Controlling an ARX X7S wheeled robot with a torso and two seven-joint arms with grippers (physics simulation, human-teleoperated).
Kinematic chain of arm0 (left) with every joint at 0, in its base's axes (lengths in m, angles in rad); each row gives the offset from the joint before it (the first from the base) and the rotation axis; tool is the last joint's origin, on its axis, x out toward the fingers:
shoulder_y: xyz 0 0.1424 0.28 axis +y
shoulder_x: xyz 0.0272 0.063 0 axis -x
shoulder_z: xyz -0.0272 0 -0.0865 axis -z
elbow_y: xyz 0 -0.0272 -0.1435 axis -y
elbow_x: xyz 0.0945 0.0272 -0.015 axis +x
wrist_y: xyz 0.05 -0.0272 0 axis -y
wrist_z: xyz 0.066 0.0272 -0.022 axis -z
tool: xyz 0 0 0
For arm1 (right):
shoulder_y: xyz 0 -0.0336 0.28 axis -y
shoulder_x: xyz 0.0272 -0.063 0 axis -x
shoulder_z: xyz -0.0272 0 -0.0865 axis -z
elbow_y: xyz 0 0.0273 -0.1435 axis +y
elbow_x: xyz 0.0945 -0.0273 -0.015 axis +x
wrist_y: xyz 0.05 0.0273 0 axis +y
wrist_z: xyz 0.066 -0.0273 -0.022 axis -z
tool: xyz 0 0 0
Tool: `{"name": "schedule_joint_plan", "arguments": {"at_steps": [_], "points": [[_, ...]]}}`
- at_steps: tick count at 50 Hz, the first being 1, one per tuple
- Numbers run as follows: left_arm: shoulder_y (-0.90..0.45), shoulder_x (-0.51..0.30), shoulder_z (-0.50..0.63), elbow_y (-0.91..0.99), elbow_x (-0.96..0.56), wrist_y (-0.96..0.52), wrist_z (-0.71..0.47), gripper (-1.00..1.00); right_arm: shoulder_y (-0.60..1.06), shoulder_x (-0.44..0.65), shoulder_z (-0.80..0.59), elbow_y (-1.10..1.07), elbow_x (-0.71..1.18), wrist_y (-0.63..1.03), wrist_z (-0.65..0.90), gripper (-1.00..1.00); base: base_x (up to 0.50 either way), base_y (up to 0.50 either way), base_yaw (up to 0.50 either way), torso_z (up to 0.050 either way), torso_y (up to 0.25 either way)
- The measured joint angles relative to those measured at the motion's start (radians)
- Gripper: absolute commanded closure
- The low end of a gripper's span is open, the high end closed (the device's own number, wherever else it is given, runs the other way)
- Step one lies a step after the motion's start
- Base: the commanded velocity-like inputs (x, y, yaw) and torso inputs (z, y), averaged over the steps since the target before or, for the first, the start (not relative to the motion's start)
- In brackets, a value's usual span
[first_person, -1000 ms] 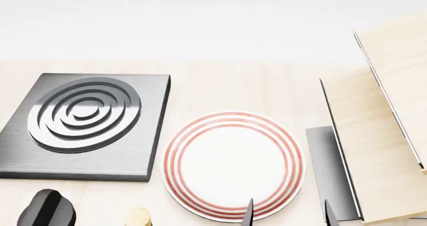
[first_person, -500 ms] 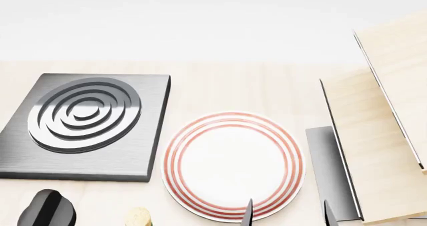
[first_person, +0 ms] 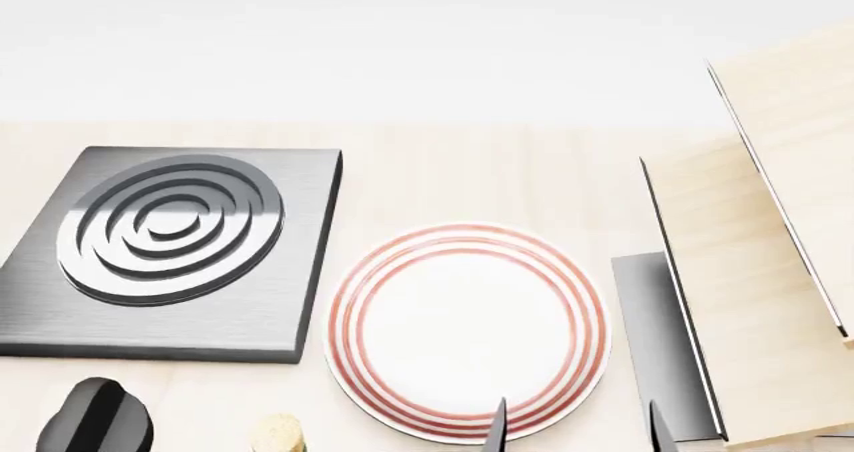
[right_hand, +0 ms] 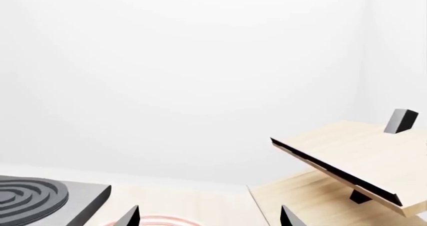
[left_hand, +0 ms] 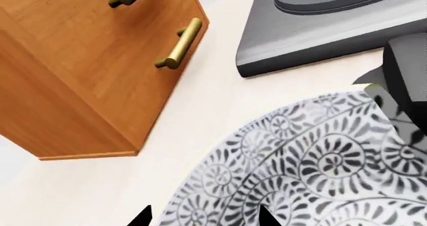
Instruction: Pick up the akita bowl and put it on the plate.
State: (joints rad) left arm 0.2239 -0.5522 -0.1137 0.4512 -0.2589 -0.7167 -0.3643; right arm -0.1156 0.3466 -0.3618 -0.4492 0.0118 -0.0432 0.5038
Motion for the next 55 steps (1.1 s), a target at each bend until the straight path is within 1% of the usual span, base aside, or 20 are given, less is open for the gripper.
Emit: {"name": "schedule_joint_plan", "arguments": {"at_steps": [12,20,28,36,55], "points": [[0.002,-0.006,0.028,0.007,0.023,0.006,-0.025,1.0,-0.001,0.004,-0.001,0.0,0.004,-0.003,0.003,-1.0,0.01,0.0,-0.01,-0.003,0.0],[0.019,-0.002,0.017,0.006,0.011,0.038,-0.039,1.0,0.001,0.005,-0.003,0.003,0.006,-0.004,0.004,-1.0,0.0,0.0,0.0,-0.001,0.0],[0.053,0.008,-0.004,0.048,-0.019,0.085,-0.065,1.0,0.001,0.007,-0.003,0.003,0.01,-0.006,0.006,-1.0,0.0,0.0,0.0,-0.001,0.0],[0.081,0.015,-0.038,0.082,-0.034,0.112,-0.059,1.0,0.0,0.009,-0.004,0.0,0.011,-0.007,0.008,-1.0,0.0,0.0,0.0,-0.001,0.0],[0.125,0.023,-0.104,0.158,-0.055,0.146,0.011,1.0,0.001,0.013,-0.007,-0.007,0.013,-0.004,0.013,-1.0,0.0,0.0,0.0,0.0,0.0]]}}
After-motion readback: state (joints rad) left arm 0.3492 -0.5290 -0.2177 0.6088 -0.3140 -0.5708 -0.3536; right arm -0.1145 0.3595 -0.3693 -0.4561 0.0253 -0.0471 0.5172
